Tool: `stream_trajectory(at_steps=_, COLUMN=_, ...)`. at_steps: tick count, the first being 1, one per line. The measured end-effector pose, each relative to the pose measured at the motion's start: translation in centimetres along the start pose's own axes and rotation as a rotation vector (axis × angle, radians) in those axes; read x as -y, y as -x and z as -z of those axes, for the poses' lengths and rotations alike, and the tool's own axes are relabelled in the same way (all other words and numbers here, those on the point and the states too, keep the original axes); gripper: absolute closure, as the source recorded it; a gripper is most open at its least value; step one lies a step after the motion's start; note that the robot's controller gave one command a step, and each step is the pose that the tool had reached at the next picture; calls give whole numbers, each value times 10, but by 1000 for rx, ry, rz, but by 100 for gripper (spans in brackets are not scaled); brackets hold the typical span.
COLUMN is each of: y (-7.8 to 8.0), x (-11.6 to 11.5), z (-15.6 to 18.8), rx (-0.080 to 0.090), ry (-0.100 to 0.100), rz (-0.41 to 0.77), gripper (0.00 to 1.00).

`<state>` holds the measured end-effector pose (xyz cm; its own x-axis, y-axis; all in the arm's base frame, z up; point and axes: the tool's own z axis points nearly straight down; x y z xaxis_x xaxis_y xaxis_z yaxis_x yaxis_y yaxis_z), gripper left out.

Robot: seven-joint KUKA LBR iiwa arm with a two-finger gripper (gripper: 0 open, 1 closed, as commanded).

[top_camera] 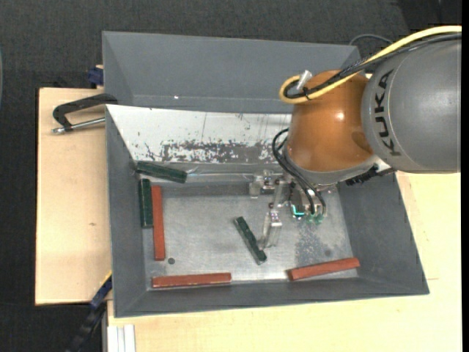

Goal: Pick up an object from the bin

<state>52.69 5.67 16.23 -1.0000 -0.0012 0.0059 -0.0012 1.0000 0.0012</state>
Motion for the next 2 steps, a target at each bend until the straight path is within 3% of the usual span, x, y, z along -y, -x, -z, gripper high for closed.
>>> stream_trajectory(at_steps=1, y=2, x=0, z=4, rx=9, ry=1, rz=-1, gripper=0)
stream_trajectory(at_steps=2, y=0, x=-1, z=-34, rx=15, ry=2, rz=-129, gripper=0)
